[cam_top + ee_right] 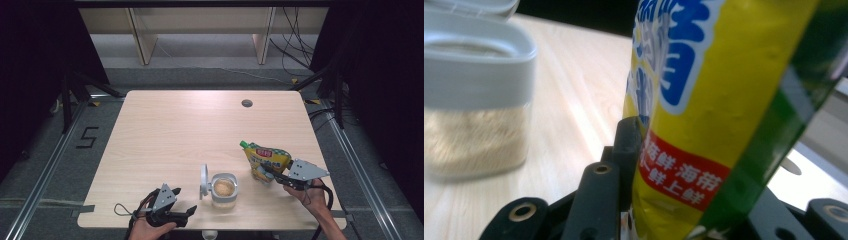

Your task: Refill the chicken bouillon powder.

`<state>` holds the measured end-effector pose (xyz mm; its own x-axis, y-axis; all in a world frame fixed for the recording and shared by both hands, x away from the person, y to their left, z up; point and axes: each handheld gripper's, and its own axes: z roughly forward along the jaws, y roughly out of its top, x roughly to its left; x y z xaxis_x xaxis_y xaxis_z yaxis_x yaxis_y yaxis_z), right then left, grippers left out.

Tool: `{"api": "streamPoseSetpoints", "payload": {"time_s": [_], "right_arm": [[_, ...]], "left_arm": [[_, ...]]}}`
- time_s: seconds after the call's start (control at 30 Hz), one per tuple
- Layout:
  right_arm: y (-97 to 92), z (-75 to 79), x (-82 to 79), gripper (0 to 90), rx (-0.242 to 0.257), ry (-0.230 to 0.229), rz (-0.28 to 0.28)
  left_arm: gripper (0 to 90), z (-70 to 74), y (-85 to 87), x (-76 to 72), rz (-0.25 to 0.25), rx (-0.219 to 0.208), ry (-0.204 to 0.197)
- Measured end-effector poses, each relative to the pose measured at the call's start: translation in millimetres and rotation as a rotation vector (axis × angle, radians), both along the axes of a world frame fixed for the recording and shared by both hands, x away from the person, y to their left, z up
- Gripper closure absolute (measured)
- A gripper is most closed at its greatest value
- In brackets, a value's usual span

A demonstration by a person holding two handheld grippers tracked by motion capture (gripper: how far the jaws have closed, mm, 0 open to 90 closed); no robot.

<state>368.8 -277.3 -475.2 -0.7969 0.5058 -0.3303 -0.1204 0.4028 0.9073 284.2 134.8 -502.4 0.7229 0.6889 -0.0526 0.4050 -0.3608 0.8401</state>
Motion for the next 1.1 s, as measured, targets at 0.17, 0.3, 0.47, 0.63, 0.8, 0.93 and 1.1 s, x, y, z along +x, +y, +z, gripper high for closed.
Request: {"api": "streamPoseSetpoints", "payload": {"time_s": [0.17, 0.3, 0.47, 0.63, 0.8, 0.93, 1.1], "right_arm": [[0.7, -6.9, 9.7, 73.3, 0.05, 0.04, -0.047], [-0.7, -10.4, 7.8, 73.8, 0.044, 0.082, -0.068], [0.0, -11.7, 4.2, 73.8, 0.049, 0.079, -0.075], [-0.5, -12.8, 3.5, 73.7, 0.064, 0.076, -0.087], [-1.5, -12.3, 3.6, 73.5, 0.056, 0.079, -0.093], [-1.4, -12.0, 1.6, 73.3, 0.061, 0.094, -0.102], [-5.1, -12.4, 3.8, 71.7, 0.073, 0.086, -0.103]], "left_arm": [[21.3, 0.3, -1.0, -2.0, 0.009, -0.021, 0.007], [21.3, 0.8, -0.7, -2.2, 0.01, -0.025, 0.008], [21.3, 0.5, -1.1, -2.1, 0.002, -0.016, 0.006], [21.2, 1.4, -0.3, -2.6, 0.008, -0.002, 0.006], [21.3, 0.4, -1.2, -2.3, 0.001, -0.015, 0.006], [21.3, 0.0, -1.7, -2.4, 0.005, -0.025, 0.007], [21.2, 0.2, -1.4, -2.4, 0.002, -0.011, 0.01]]}}
